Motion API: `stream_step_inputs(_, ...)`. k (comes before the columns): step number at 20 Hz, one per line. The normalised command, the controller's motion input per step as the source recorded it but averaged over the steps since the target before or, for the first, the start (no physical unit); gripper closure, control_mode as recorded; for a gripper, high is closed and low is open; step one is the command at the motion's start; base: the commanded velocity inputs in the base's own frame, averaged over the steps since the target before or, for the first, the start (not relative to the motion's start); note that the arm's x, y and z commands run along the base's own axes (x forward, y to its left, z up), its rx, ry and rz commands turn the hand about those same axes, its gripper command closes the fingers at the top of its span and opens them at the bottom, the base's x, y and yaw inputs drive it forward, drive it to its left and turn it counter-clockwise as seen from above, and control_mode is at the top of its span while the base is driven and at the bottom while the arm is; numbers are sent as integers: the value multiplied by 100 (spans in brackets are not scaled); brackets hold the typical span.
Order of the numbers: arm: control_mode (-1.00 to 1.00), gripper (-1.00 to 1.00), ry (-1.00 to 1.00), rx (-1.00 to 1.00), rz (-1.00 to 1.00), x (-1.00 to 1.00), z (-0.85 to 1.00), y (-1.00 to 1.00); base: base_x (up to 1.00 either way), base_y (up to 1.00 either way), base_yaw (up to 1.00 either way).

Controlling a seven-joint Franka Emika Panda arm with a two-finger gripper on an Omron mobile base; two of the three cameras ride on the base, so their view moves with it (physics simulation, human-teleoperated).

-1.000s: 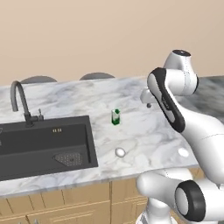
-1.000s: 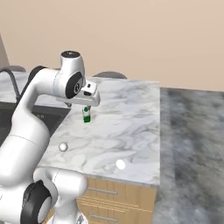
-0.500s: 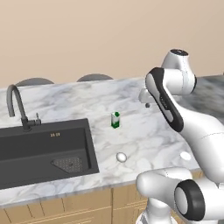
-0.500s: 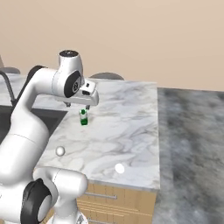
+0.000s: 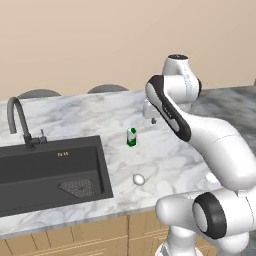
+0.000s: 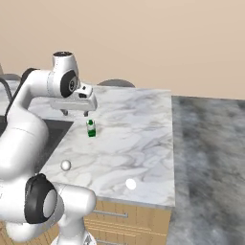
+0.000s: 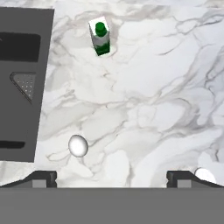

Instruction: Gather the eggs and milk located in the vicinity of the sink area and place them right next to the bowl.

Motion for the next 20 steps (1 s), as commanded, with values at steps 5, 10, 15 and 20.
stream_step_inputs(5,-100,-100,17,-13,1,68,4,29,0,0,0)
stream_step_inputs(10,-100,-100,7,-11,0,78,-16,36,0,0,0)
stream_step_inputs(15,-100,-100,0,0,0,66,-26,15,0,0,0)
stream_step_inputs(20,-100,-100,0,1,0,45,-37,0,0,0,0)
